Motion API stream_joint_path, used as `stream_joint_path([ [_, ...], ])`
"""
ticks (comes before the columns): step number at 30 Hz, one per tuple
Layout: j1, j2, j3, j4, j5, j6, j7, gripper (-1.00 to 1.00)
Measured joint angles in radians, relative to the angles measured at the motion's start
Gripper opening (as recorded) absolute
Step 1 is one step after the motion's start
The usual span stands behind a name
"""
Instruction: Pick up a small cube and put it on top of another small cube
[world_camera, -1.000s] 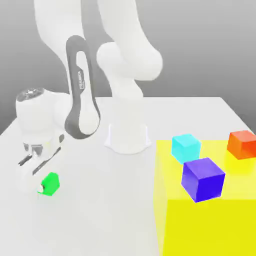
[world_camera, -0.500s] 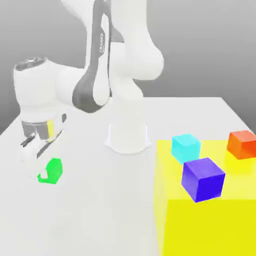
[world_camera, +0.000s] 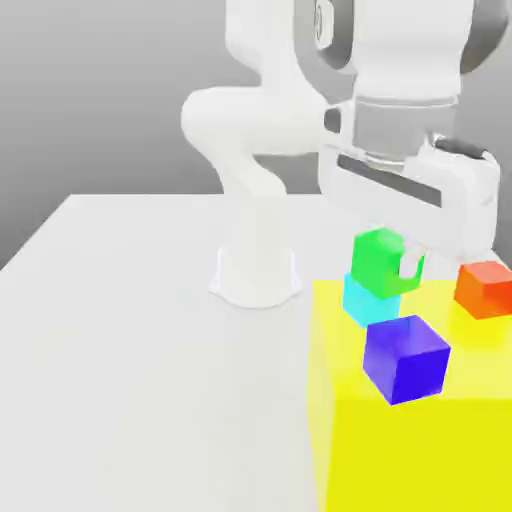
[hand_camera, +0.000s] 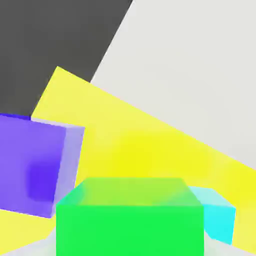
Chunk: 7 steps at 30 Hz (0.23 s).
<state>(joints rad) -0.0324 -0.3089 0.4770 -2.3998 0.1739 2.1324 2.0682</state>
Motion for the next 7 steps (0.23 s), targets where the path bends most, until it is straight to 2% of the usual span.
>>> stream_joint_path([
  [3, 0.050, 0.053, 0.080, -0.011, -0.008, 0.056, 0.034, -1.00],
  [4, 0.054, 0.064, 0.089, -0.019, -0.010, 0.075, 0.039, 1.00],
  [7, 0.054, 0.064, 0.089, -0.019, -0.010, 0.075, 0.039, 1.00],
])
